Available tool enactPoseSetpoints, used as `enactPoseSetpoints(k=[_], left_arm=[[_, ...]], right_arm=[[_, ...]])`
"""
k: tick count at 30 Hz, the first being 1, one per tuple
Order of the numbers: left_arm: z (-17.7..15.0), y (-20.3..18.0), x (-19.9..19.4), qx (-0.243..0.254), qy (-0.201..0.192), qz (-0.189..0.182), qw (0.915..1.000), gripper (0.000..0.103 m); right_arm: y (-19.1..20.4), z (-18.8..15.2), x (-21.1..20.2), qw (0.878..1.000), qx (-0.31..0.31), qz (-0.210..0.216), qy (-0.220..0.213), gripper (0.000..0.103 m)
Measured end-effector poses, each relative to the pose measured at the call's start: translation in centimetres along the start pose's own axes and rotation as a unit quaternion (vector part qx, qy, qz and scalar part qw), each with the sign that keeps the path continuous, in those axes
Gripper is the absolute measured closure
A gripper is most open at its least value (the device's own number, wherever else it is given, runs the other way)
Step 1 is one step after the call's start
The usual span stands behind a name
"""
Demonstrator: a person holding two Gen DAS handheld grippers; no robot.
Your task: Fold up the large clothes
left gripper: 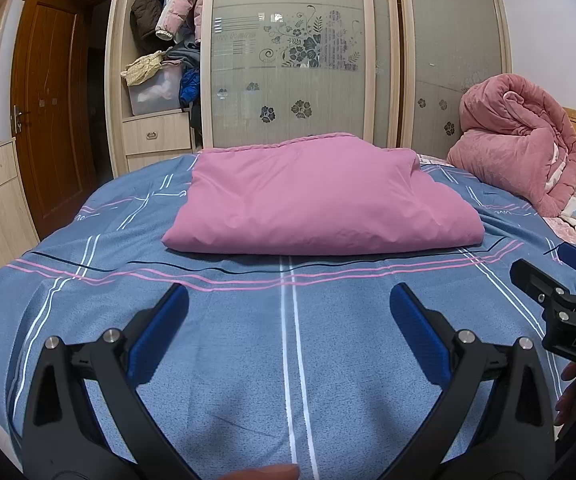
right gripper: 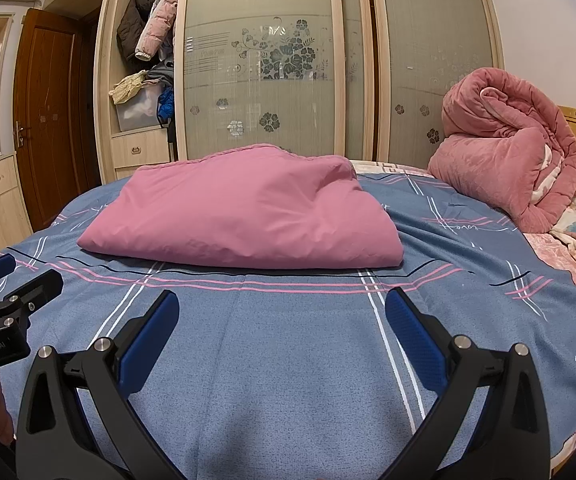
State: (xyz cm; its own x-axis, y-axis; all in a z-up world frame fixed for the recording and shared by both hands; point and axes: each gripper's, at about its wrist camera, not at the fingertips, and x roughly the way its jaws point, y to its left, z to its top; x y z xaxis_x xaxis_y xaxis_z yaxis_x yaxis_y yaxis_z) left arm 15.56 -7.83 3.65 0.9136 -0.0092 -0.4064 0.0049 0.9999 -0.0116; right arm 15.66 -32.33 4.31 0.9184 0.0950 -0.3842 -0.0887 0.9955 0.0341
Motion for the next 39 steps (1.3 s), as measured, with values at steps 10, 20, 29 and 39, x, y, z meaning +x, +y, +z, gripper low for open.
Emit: enactPoseSetpoints(k=[10,20,29,39], left_arm=[[0.0,0.07,-0.02,-0.001,0.0,-0.002,1.0,0.002],[-0.09,-0.08,0.02,0.001,0.002,-0.003,1.0,0.002],[-0.06,-0.12,0.0,0.001,0.002,-0.004,1.0,0.002],[-0.03,-0.17,-0.02,0.001,0.003,-0.004,1.0,0.002]], right_arm=[[0.05,0.01,0.0,1.0,0.0,0.0,0.0,0.001],[0.03,0.03,0.01,1.0,0.001,0.0,0.0,0.001],[-0.06,0.01,0.01,1.0,0.0,0.0,0.001,0.001],[0.06,0.01,0.03,1.0,0.0,0.0,0.001,0.001]])
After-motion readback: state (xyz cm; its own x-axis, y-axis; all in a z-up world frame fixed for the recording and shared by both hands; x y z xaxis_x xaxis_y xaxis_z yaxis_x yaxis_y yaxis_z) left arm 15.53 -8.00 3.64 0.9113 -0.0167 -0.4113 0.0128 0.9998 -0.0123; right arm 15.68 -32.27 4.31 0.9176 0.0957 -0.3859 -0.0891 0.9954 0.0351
